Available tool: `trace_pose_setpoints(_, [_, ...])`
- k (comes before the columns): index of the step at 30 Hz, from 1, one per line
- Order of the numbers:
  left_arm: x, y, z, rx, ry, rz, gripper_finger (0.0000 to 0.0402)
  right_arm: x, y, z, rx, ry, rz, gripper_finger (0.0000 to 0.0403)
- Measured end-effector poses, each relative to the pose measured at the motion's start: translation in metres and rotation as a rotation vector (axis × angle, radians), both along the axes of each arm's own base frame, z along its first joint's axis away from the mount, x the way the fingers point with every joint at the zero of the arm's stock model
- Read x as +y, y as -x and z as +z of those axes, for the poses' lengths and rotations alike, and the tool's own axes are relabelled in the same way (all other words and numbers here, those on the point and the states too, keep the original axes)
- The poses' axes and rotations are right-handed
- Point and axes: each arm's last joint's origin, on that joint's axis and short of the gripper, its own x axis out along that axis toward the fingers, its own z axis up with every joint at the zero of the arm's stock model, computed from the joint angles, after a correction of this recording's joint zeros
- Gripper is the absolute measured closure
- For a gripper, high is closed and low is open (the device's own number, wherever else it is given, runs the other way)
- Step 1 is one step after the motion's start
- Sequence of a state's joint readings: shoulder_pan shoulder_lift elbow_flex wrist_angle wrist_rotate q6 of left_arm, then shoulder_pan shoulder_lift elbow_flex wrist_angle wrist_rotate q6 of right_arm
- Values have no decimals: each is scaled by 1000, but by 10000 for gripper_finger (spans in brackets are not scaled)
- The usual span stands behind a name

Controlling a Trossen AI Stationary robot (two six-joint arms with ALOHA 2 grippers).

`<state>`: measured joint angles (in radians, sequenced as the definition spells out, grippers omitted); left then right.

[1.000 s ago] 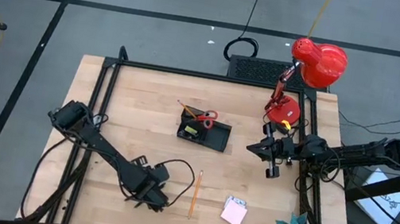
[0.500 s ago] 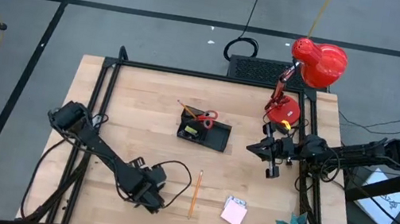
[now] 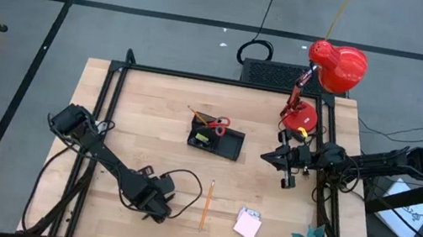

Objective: Pick and place office supplies into organizer
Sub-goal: Put the black pen into the desk organizer

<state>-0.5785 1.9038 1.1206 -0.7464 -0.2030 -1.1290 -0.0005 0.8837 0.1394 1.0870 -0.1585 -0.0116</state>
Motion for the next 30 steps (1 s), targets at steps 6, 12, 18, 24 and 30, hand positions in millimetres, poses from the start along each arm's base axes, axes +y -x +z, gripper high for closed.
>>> trace_pose_setpoints(6, [0,0,-1,13,-2,-53,270,0,0,0,0,0,0,399])
trace_pose_setpoints(12, [0,0,-1,22,5,-84,363,0,0,0,0,0,0,399])
trace_pose_setpoints(18, [0,0,-1,23,-8,-122,374,0,0,0,0,0,0,399])
trace_pose_setpoints(24, [-2,-2,-2,-31,-104,-256,320,0,0,0,3,-22,6,399])
trace_pose_setpoints(30, [7,-2,9,-114,-342,-302,353,0,0,0,3,-26,5,399])
